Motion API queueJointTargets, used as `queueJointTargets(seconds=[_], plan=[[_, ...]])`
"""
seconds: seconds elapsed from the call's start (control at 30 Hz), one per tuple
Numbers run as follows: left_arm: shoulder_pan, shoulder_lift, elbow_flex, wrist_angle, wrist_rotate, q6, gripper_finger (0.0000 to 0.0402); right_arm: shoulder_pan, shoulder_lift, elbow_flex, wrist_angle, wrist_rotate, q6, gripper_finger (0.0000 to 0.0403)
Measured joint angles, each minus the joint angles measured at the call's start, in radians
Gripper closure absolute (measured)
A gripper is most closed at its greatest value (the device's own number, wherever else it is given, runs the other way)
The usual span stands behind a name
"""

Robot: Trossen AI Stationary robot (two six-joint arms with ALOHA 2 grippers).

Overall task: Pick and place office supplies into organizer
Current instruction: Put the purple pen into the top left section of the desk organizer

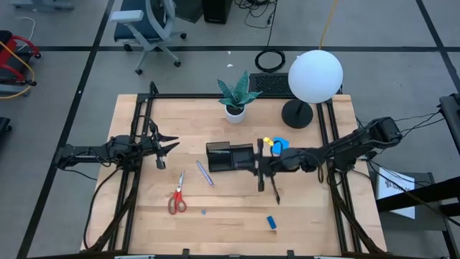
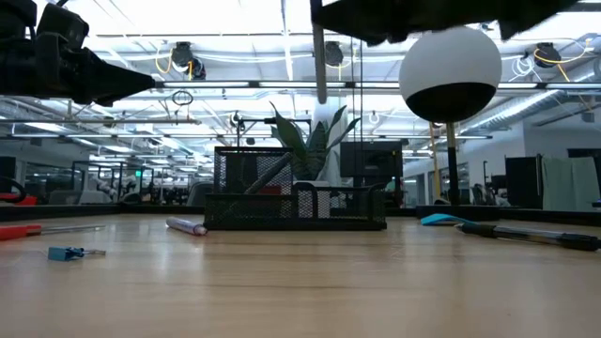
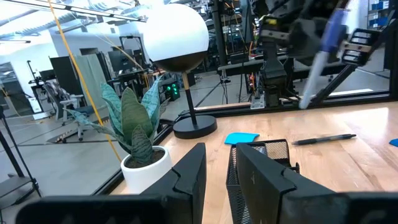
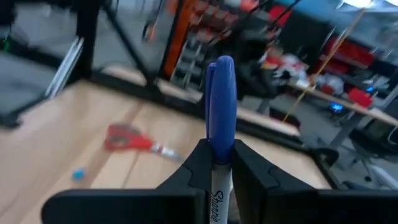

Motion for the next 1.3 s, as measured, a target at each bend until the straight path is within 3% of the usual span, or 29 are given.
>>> queueJointTargets(seconds=[0.2,0.33,0.87,1.13,1.3], plan=[[0.0,0.0,0.0,0.0,0.0,0.0,0.0304,-0.089,0.001,-0.12,0.273,-0.042,0.078,0.0373],[0.0,0.0,0.0,0.0,0.0,0.0,0.0304,-0.143,0.003,-0.155,0.29,-0.053,0.144,0.0373],[0.0,0.0,0.0,0.0,0.0,0.0,0.0304,-0.214,0.02,-0.159,0.375,-0.107,0.126,0.0373],[0.0,0.0,0.0,0.0,0.0,0.0,0.0304,-0.27,0.104,-0.148,0.494,-0.161,0.127,0.0373],[0.0,0.0,0.0,0.0,0.0,0.0,0.0304,-0.304,0.145,-0.093,0.493,-0.265,0.179,0.0373]])
